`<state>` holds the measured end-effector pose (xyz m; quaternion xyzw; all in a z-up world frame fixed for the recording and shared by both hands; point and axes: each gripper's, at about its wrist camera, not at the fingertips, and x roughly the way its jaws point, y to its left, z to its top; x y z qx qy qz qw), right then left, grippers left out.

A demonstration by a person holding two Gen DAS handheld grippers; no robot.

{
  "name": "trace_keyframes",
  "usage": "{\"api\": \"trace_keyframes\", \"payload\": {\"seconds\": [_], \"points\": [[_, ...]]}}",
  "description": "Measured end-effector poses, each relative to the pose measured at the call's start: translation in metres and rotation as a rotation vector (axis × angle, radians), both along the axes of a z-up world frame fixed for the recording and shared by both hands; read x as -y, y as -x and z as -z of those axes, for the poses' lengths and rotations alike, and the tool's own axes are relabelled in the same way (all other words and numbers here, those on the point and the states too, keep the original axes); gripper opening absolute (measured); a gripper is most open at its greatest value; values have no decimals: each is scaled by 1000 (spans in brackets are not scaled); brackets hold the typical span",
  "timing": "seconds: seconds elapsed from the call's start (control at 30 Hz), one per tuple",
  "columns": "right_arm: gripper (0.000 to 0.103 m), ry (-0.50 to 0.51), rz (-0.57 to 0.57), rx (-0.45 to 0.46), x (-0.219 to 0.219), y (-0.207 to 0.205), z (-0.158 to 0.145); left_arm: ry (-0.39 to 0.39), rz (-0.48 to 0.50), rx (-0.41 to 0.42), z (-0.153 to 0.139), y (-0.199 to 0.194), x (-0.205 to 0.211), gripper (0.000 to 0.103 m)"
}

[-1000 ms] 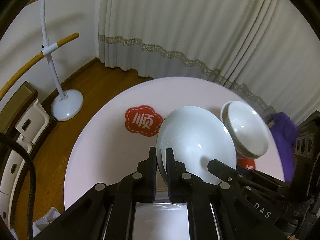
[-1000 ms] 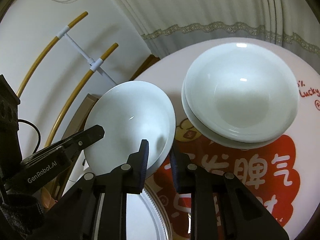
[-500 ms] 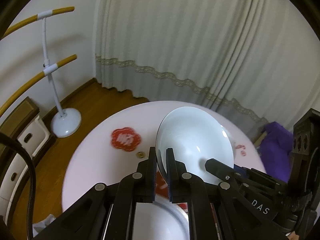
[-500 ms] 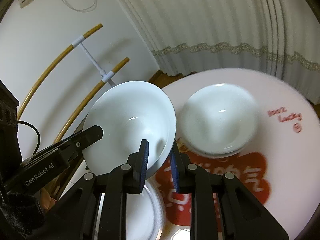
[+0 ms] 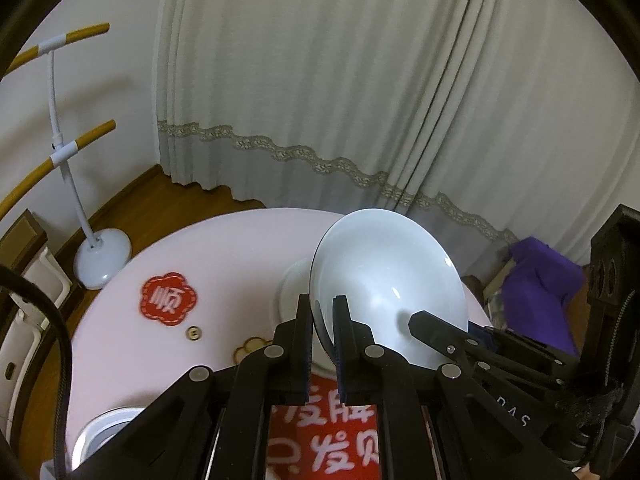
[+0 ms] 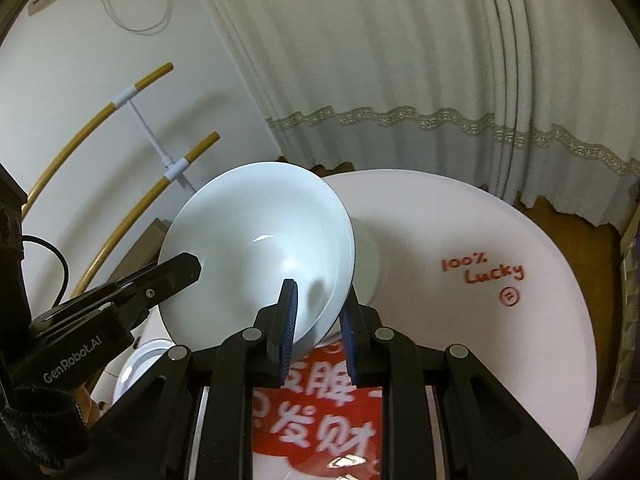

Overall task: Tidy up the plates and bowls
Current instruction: 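Lift the bowl with both grippers and carry it over the bowl stack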

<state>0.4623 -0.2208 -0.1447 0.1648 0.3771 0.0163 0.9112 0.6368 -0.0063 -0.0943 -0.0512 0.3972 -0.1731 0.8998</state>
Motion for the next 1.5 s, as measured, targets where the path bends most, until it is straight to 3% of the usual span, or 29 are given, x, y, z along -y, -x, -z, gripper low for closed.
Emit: {"api": "trace_keyframes", "payload": {"seconds": [0.2, 0.73, 1.5], "points": [[21, -6, 12, -23, 16, -7, 15, -18, 0, -28, 25, -27, 22, 6], [21, 45, 20, -57, 13, -26, 26, -18, -24, -63, 42, -47, 27, 7], [24, 186, 58, -90, -13, -20, 23, 24, -23, -95, 53, -36, 14, 8]]}}
